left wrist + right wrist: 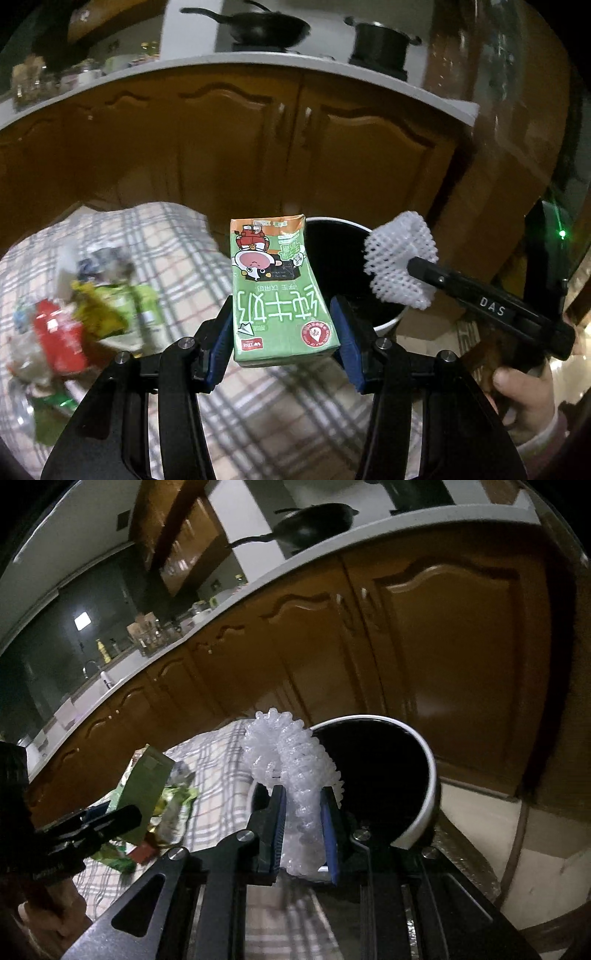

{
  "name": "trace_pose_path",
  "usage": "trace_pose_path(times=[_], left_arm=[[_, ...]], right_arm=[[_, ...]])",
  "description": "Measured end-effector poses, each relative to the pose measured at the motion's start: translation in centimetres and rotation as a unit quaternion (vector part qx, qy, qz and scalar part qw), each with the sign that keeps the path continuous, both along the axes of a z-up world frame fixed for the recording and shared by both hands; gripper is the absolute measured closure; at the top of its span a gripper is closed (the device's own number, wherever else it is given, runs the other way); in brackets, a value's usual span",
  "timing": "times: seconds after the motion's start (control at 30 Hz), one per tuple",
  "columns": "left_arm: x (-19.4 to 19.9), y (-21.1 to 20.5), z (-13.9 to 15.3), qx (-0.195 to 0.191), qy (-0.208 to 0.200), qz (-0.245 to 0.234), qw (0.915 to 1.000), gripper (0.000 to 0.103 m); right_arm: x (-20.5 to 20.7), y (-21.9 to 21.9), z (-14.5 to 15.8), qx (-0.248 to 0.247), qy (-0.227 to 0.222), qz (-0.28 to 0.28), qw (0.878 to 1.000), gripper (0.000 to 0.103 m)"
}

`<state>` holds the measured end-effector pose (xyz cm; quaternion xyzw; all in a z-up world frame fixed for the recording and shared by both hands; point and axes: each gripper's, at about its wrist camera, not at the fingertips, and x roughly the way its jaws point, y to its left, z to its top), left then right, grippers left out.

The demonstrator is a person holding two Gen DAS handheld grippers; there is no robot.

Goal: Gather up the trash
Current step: 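Carry carton and tube to the black bin and open both tools to drop them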

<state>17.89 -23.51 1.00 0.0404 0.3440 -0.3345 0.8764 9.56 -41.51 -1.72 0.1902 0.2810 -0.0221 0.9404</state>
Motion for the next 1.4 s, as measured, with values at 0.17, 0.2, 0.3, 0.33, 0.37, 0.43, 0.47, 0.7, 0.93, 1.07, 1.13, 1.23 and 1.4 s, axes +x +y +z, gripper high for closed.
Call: trace_pose_path(times=[0.17,0.2,0.3,0.33,0.37,0.43,0.47,0.7,0.93,1.07,1.13,1.23,1.4], left_arm=[[1.4,-3.1,-0.9,0.002,0.018,-0.023,0.9996,0.054],[1.7,-3.6,-1.0,0.002,0.021,-0.027,0.9994,0.054],[2.7,-5.2,-1.7,0.007,0.035,-0.04,0.9986,0.054],[3.0,-5.5,-1.9,0.007,0.041,-0.043,0.9982,0.054],[3.3,-6.0,-2.2,0.008,0.049,-0.047,0.9976,0.054],[4.0,-6.7,-2.7,0.01,0.062,-0.05,0.9968,0.054],[4.2,-7.1,-2.9,0.011,0.066,-0.052,0.9964,0.054],[5.3,-8.6,-3.7,0.022,0.075,-0.056,0.9954,0.053],[5.8,-9.1,-4.2,0.04,0.078,-0.056,0.9945,0.042],[5.4,-7.8,-3.7,0.023,0.075,-0.041,0.996,0.031],[5.2,-6.8,-3.5,0.014,0.078,-0.033,0.9963,0.029],[4.5,-5.1,-3.4,-0.001,0.079,-0.019,0.9967,0.029],[3.0,-1.5,-3.5,-0.024,0.079,0.008,0.9966,0.027]], right_arm=[[1.0,-1.7,-0.5,0.0,0.014,-0.01,1.0,0.084],[1.2,-2.1,-0.7,0.0,0.017,-0.012,1.0,0.084],[2.0,-2.9,-1.1,0.003,0.028,-0.012,1.0,0.084],[2.1,-3.1,-1.3,0.003,0.03,-0.01,0.999,0.084],[2.4,-3.2,-1.4,0.0,0.033,-0.011,0.999,0.084],[2.7,-3.4,-1.7,-0.002,0.038,-0.011,0.999,0.083],[2.9,-3.4,-1.8,-0.001,0.041,-0.011,0.999,0.083],[3.9,-4.2,-2.6,0.001,0.053,-0.011,0.999,0.082],[4.7,-4.7,-2.8,0.001,0.06,-0.013,0.998,0.054],[4.1,-5.0,-2.7,0.012,0.05,-0.016,0.999,0.041],[3.8,-4.9,-2.7,0.016,0.047,-0.015,0.999,0.039],[3.4,-4.5,-2.6,0.021,0.043,-0.01,0.999,0.033],[2.3,-3.1,-2.1,0.028,0.026,-0.005,0.999,0.023]])
